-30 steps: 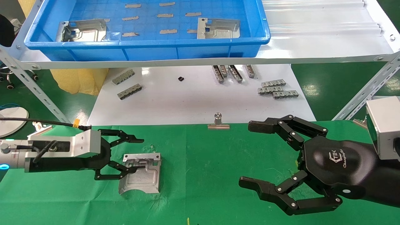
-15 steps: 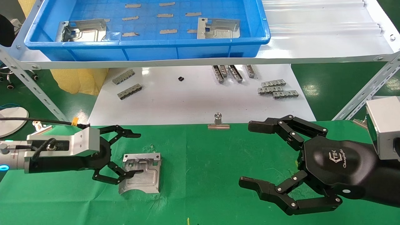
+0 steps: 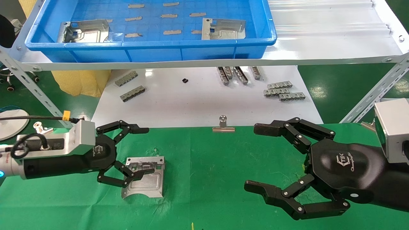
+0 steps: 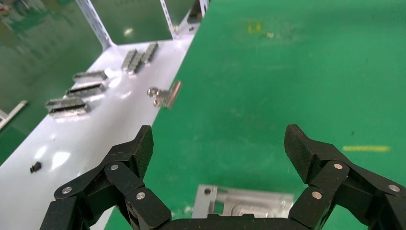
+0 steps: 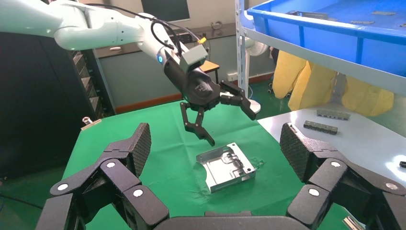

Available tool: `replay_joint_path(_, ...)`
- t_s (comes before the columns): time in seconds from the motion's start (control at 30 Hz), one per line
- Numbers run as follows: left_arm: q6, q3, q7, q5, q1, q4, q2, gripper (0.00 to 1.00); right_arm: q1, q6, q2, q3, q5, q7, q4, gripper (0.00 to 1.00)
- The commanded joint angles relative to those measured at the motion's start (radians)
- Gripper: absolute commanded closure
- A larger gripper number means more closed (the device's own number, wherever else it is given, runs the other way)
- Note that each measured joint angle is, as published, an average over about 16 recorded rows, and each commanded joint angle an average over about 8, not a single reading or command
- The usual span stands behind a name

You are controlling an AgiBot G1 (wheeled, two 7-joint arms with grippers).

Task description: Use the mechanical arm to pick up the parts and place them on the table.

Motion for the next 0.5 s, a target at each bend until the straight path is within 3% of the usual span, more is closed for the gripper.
replay_joint_path(0.03,-0.003,-0.018,-0.032,-0.012,0.02,-0.04,-0.012,0.0,0.0,0.0,0.0,0.0,0.0,0.0,0.0,0.0)
replay_joint_path(0.5,-0.026,-0.149,-0.261,-0.099,0.159,-0.327,-0.095,0.0,0.0,0.0,0.0,0.0,0.0,0.0,0.0,0.0)
